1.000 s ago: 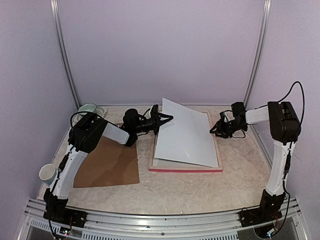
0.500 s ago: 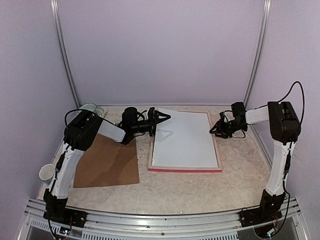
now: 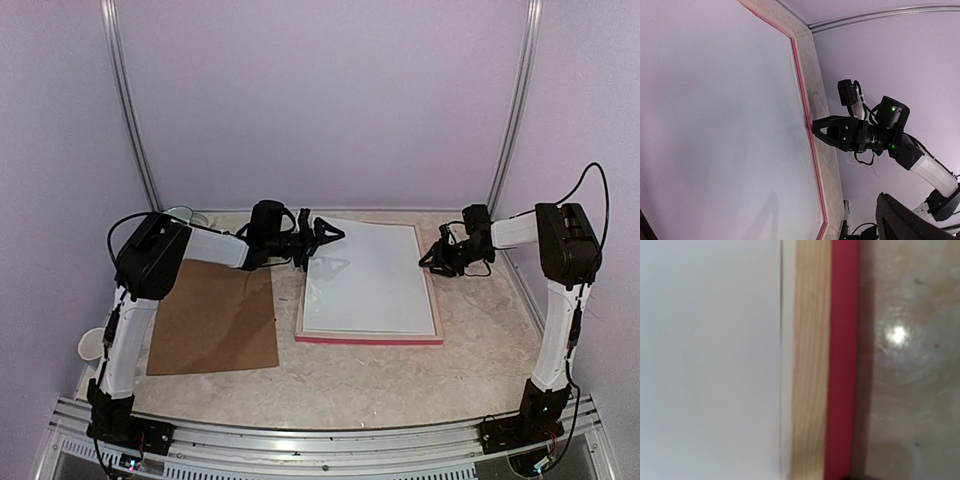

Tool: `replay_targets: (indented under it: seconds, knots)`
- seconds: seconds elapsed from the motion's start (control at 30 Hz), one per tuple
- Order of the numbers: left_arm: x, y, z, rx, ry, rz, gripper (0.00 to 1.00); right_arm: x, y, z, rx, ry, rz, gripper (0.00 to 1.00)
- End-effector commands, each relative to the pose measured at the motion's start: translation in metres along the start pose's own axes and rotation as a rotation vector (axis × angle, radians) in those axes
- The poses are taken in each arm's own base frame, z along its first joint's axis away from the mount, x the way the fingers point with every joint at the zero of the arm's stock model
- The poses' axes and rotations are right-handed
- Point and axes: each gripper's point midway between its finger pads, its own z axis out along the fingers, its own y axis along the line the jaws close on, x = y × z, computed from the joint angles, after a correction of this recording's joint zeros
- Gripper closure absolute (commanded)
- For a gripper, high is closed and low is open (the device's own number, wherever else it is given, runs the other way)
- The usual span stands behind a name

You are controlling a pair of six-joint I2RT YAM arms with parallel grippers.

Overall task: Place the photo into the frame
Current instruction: Place the photo on the mat board.

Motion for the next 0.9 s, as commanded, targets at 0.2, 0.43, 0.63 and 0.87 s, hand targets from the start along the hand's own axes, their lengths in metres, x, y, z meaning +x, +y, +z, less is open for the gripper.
replay_targets:
  seconds: [0.2, 0.43, 0.63, 0.87]
  knots:
    - [0.002, -0.005, 0.016, -0.196, 0.045, 0.133, 0.01, 0.019, -0.004, 0.007, 0.004, 0.051, 0.025, 0.63]
    - [-0.001, -0.003, 0.020, -0.282, 0.041, 0.191, 0.01, 0.017, -0.003, 0.004, 0.011, 0.036, 0.022, 0.63]
    - [0.000, 0.006, 0.021, -0.398, 0.046, 0.247, 0.01, 0.016, -0.004, 0.003, 0.025, 0.031, 0.017, 0.62]
    - [0.001, 0.013, 0.015, -0.490, 0.052, 0.281, 0.01, 0.015, -0.004, 0.003, 0.023, 0.031, 0.017, 0.62]
